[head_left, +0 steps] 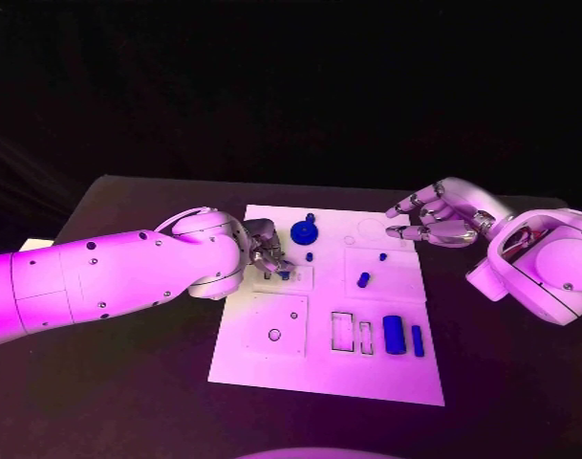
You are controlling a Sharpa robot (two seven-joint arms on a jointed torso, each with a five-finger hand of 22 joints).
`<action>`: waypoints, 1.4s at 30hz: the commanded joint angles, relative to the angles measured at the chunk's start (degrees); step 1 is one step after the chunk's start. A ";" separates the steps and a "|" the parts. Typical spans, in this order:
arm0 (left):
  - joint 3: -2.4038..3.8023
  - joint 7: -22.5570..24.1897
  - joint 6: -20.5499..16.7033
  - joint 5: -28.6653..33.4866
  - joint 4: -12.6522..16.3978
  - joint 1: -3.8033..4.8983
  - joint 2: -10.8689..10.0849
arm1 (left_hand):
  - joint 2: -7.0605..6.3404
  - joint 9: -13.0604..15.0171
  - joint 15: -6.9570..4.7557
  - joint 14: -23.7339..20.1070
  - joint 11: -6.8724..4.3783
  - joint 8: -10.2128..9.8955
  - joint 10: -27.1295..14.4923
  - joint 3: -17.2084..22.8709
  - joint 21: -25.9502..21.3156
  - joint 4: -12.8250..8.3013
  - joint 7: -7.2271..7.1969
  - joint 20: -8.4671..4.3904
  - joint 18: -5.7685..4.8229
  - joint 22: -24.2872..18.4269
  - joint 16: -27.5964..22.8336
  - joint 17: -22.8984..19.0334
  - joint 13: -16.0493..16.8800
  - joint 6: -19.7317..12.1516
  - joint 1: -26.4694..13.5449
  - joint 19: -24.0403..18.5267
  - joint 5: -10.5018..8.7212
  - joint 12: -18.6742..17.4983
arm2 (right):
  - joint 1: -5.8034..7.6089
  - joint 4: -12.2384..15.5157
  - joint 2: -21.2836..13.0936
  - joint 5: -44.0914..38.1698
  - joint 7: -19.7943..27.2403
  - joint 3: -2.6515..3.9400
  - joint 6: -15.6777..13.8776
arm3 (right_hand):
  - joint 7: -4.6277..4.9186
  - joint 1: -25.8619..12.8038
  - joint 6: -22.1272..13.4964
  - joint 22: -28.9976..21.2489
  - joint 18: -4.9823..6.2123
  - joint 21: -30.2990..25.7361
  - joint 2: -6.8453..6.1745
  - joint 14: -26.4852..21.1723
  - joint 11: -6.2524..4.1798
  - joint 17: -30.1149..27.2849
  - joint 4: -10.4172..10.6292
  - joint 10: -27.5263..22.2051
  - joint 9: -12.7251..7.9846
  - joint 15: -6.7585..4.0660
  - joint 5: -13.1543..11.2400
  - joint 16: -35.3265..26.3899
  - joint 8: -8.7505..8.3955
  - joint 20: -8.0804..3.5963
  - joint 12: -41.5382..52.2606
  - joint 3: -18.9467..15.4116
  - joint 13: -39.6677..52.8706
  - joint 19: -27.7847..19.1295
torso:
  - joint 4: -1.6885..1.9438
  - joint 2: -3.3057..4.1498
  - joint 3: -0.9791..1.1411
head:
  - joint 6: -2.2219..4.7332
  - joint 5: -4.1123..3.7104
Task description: Assemble the parts on the task board
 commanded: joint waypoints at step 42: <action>-0.03 -0.76 7.39 0.08 -0.94 -0.19 0.96 | -0.37 1.06 -0.51 6.03 -0.21 1.15 1.32 8.77 0.39 -7.62 -1.05 -0.37 -0.81 11.40 0.17 15.06 1.31 1.30 -2.83 3.87 0.32 1.51 | -0.01 0.08 0.05 0.02 0.42 0.02 0.80 | 0.12 0.46 0.26 9.01 0.71 -0.27 0.08 4.32 -0.01 7.03 0.00 -0.26 -0.09 -0.33 0.29 -0.20 -0.12 -0.32 -0.16 0.28 3.88 1.81 | -0.04 -0.04 0.10 | -0.56 -0.21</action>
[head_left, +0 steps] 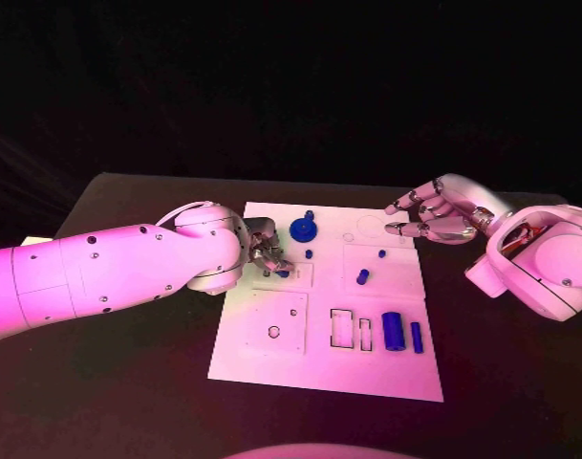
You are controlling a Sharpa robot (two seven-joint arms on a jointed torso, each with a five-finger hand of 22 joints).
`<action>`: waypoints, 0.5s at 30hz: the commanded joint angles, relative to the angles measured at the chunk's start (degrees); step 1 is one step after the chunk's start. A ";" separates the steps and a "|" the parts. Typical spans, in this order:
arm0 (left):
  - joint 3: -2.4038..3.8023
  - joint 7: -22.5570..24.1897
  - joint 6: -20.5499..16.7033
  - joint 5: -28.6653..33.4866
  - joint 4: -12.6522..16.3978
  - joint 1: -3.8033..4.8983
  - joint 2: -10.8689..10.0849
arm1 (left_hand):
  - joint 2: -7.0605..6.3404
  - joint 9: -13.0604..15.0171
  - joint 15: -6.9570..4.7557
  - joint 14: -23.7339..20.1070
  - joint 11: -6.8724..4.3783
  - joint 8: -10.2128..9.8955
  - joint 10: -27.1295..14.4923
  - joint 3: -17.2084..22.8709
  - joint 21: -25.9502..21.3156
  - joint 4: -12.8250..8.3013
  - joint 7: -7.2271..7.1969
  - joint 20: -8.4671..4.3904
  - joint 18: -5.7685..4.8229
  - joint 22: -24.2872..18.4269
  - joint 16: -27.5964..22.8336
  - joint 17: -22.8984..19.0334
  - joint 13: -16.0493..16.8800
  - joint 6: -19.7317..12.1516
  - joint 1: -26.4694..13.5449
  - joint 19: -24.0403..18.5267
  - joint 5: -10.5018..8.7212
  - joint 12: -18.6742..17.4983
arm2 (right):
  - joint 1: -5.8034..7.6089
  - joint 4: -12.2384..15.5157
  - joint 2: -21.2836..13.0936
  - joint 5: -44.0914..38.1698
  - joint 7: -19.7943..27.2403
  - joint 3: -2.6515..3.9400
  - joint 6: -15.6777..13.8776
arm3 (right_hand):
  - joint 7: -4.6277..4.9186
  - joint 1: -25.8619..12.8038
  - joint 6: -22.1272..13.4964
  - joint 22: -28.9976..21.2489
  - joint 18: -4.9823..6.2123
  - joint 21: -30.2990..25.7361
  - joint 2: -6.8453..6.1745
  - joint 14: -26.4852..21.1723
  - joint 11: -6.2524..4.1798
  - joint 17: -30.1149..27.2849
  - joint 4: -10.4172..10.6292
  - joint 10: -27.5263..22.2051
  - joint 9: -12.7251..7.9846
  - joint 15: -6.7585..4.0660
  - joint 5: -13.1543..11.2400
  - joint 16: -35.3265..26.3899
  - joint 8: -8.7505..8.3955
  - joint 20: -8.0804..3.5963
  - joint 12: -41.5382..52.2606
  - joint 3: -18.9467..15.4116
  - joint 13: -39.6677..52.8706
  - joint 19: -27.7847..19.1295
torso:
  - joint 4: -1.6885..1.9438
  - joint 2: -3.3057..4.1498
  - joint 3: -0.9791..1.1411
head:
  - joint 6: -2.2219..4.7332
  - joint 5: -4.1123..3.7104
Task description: Assemble the parts on the task board
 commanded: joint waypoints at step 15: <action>-0.33 -0.60 2.85 0.87 -1.19 -0.28 1.48 | -1.23 0.93 -1.08 6.03 -0.70 1.39 1.63 3.51 0.89 -4.99 -1.72 -0.87 -1.03 12.22 0.17 15.09 1.80 2.70 -5.96 4.32 0.10 2.00 | -0.01 0.16 -0.07 -0.11 0.21 0.02 0.74 | 0.12 0.38 0.29 8.64 0.80 -0.44 -0.02 4.27 -0.01 6.75 0.09 -0.37 -0.10 -0.33 0.34 -0.36 -0.14 -0.32 -0.39 0.31 3.71 1.58 | 0.02 -0.01 0.02 | 0.05 -0.27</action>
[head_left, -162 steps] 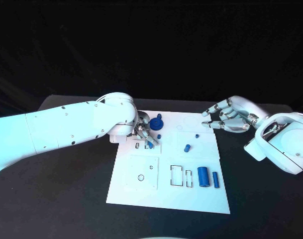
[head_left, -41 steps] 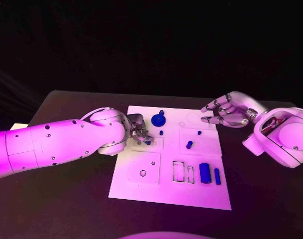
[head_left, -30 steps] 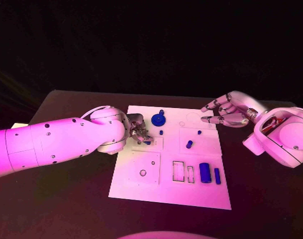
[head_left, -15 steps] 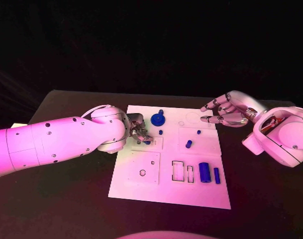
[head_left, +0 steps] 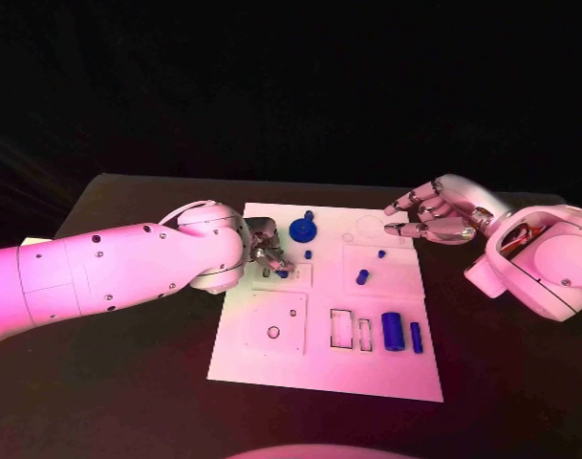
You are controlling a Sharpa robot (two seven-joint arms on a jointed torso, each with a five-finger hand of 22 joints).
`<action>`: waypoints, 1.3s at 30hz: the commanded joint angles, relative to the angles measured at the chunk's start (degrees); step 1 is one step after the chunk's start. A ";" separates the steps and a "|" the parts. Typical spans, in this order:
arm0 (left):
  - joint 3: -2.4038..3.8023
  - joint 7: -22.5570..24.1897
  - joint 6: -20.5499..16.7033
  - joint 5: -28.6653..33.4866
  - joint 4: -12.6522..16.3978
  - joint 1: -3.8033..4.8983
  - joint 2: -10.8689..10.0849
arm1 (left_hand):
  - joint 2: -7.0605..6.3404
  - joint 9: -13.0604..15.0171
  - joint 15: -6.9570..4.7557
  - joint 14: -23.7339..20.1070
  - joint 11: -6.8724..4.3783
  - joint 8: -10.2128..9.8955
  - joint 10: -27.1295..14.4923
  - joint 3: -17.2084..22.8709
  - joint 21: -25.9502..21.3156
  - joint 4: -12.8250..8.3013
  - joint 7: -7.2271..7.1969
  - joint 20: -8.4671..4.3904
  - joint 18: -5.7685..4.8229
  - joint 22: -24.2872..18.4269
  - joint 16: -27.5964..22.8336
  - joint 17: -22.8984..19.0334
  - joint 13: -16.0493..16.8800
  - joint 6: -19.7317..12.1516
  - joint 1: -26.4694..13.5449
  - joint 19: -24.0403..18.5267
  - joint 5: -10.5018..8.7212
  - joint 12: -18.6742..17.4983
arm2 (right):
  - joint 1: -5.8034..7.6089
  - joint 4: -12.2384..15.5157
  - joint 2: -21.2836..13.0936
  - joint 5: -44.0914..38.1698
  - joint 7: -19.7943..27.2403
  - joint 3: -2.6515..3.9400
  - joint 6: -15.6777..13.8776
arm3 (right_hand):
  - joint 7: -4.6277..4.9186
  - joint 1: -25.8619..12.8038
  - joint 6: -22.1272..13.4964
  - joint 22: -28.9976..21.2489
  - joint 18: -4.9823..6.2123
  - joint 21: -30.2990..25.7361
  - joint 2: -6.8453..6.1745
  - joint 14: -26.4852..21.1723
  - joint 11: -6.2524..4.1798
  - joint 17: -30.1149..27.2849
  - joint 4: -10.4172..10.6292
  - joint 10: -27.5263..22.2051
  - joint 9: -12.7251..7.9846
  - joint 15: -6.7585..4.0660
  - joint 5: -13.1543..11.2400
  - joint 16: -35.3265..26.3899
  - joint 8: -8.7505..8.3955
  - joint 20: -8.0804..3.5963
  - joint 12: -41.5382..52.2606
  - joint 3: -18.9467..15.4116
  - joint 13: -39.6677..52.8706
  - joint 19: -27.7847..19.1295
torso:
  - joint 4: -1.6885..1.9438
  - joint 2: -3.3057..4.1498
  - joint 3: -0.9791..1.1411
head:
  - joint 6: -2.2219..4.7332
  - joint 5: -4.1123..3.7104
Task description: Assemble the parts on the task board
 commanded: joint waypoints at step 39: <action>-0.33 0.01 1.95 0.83 -1.02 -0.35 1.39 | -0.31 1.36 -0.80 5.93 -0.53 1.09 1.47 -6.38 1.00 2.73 -1.82 -0.95 -1.31 13.29 0.18 15.09 1.28 3.27 -8.29 4.90 0.15 1.45 | 0.00 0.33 -0.15 -0.14 0.19 0.02 0.52 | 0.12 0.46 0.24 7.73 1.02 -0.70 -0.16 4.10 -0.02 6.06 0.05 -0.75 -0.08 -0.34 0.37 -0.79 -0.19 -0.33 -1.05 0.38 3.26 0.95 | 0.09 -0.01 -0.08 | -0.10 -0.91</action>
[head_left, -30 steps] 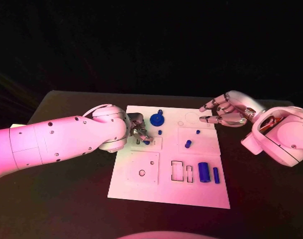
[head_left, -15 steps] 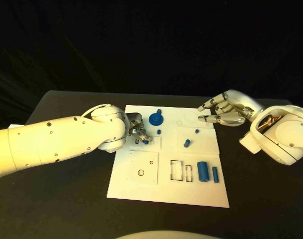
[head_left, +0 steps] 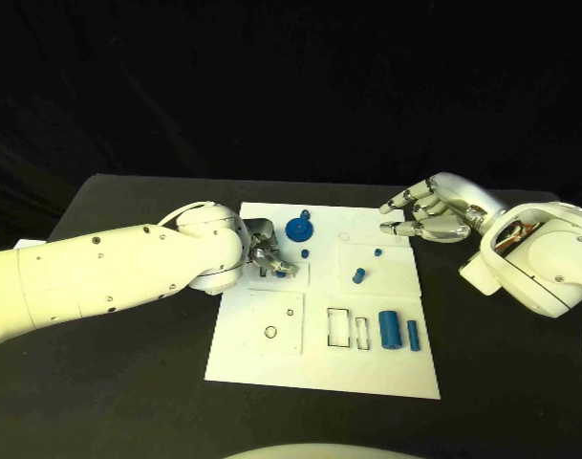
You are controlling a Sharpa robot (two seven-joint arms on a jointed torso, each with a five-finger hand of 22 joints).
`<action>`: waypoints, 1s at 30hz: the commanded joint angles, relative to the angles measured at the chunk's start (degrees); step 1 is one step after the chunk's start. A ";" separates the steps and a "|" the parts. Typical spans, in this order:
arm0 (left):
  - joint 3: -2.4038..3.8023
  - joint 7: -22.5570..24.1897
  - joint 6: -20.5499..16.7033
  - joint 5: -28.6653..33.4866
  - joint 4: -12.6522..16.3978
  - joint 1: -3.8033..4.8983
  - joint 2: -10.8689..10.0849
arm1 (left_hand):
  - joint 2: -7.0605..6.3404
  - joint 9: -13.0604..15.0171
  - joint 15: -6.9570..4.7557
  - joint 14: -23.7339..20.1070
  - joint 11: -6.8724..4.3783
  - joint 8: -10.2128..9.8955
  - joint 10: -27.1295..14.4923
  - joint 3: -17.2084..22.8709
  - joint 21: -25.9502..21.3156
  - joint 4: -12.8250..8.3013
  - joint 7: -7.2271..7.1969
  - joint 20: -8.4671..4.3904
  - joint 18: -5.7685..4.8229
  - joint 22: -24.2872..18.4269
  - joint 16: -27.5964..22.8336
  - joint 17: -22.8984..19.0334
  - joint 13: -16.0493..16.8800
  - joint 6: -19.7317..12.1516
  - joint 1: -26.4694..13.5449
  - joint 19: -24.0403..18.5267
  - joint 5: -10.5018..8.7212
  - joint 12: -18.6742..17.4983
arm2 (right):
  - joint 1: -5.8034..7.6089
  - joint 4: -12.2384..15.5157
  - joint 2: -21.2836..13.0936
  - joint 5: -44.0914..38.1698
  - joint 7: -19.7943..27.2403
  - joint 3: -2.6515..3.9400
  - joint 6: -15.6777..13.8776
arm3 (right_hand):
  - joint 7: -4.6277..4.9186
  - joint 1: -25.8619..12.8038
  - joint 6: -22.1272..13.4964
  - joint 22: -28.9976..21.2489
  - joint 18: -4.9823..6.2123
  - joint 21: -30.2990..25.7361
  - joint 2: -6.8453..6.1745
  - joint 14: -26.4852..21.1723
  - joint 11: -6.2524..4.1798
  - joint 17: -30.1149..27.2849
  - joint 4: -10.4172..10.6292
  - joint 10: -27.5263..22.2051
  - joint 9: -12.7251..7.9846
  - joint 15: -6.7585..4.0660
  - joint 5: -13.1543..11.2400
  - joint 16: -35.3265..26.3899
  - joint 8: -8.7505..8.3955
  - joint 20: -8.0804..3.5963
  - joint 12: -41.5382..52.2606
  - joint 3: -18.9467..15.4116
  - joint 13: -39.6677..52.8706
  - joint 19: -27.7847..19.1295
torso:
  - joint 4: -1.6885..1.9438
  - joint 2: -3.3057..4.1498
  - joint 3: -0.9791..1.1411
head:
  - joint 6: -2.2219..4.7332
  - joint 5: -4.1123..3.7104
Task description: Assemble the parts on the task board
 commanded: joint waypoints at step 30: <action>2.04 0.57 -1.40 2.21 1.70 0.38 -1.98 | 0.79 1.53 -0.59 6.03 -0.23 1.14 0.62 -12.01 0.41 3.81 -0.01 -0.61 -0.82 13.60 0.17 15.06 0.10 -0.09 -6.71 5.30 0.15 0.39 | -0.01 -0.29 0.03 -0.07 0.42 0.01 0.51 | 0.15 0.37 0.17 6.85 1.24 -0.74 -0.22 3.89 -0.03 5.26 0.16 -0.81 -0.13 -0.34 0.35 -0.76 -0.26 -0.33 -1.07 0.44 2.72 0.33 | 0.03 -0.03 -0.03 | 0.24 -0.27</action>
